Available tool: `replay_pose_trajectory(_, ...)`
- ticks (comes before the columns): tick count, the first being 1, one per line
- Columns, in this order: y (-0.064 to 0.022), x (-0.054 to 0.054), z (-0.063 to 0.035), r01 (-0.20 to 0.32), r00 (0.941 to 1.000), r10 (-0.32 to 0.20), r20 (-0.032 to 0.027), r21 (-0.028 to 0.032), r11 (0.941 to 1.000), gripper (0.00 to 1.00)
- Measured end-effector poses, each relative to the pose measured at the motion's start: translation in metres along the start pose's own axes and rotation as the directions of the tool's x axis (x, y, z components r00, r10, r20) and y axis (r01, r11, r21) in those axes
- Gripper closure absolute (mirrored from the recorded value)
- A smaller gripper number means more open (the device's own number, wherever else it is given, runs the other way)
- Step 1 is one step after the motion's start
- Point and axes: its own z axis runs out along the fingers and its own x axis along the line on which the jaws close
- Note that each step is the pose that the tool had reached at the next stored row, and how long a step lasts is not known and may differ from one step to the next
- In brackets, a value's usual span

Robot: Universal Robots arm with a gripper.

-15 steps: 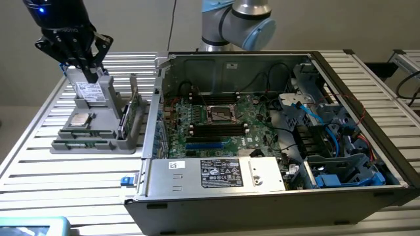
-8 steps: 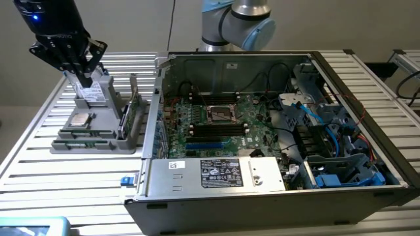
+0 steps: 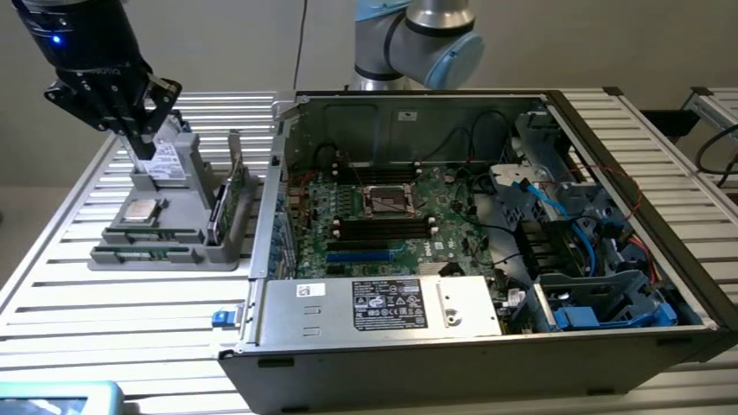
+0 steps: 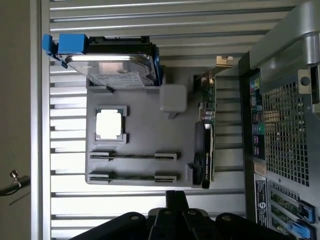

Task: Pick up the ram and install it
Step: 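Reach for the ram, then pick up the ram and move it above insertion slot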

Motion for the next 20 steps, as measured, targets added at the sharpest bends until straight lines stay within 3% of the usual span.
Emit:
replay_pose_trajectory(3, -0.0008, 0.004, 0.0026, 0.003, 1.0, -0.003, -0.0029, 0.0011, 1.0, 0.89)
replay_pose_trajectory(11, -0.002, 0.017, 0.0137, 0.01, 0.9999, -0.01, -0.0032, 0.0075, 0.9999, 0.89)
replay_pose_trajectory(15, -0.0024, 0.018, 0.0196, 0.012, 0.9999, -0.012, -0.0031, 0.0081, 0.9999, 0.89)
replay_pose_trajectory(20, -0.0023, 0.018, 0.0196, 0.011, 0.9999, -0.011, -0.0032, 0.0082, 0.9999, 0.89)
